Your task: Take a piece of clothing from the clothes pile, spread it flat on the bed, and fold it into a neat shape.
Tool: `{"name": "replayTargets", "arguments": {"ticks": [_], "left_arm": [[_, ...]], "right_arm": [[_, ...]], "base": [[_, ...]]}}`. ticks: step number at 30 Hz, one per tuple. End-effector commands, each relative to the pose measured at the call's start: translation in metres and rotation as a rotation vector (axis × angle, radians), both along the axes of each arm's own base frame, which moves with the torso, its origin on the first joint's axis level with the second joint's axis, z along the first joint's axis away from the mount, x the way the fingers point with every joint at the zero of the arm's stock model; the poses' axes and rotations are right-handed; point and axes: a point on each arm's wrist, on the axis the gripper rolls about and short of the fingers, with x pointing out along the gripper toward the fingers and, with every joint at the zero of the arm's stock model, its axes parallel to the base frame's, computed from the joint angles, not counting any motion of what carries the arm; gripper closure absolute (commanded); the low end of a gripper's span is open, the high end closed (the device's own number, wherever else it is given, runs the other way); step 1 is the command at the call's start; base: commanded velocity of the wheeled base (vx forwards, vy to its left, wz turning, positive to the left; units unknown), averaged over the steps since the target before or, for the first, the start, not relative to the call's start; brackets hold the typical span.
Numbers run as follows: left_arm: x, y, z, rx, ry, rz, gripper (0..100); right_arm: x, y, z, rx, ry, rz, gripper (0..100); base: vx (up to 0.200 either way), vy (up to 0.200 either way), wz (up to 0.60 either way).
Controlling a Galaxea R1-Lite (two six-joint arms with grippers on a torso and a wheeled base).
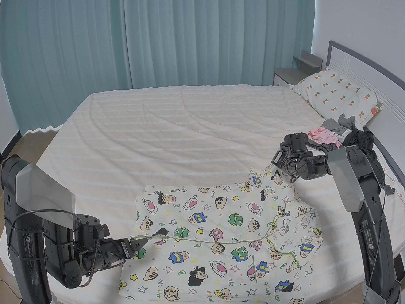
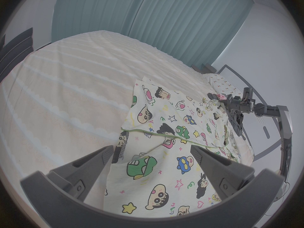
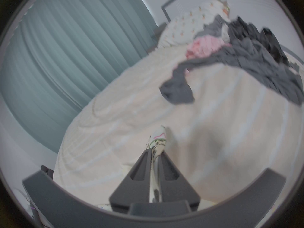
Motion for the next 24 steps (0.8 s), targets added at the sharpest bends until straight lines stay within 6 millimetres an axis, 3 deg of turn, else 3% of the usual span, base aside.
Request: {"name": "replayTargets", "arguments": {"ticks": [1,15,20,21,24], "left_arm": [[0.0,0.0,0.001,-0.004,-0.013,-0.002,0],[0.0,0.0,0.001,-0.004,-0.013,-0.002,0],[0.0,0.0,0.001,-0.004,-0.013,-0.002,0],[0.0,0.0,0.001,-0.004,-0.013,-0.002,0],[0.0,0.0,0.001,-0.004,-0.013,-0.002,0]], "right_arm": [[0.002,0.0,0.018,-0.057,-0.118,0.027,100],[-0.001,-0.01,0.001,-0.104,-0.101,0.021,100],[-0.016,-0.014,-0.008,-0.109,-0.023,0.053,100],[-0.019,-0.016,-0.01,-0.102,-0.006,0.068,0],[-0.025,-0.02,-0.011,-0.091,0.014,0.089,0]], "base": [[0.0,0.0,0.0],[0.0,0.0,0.0],[0.0,0.0,0.0],[0.0,0.0,0.0],[0.0,0.0,0.0]]}}
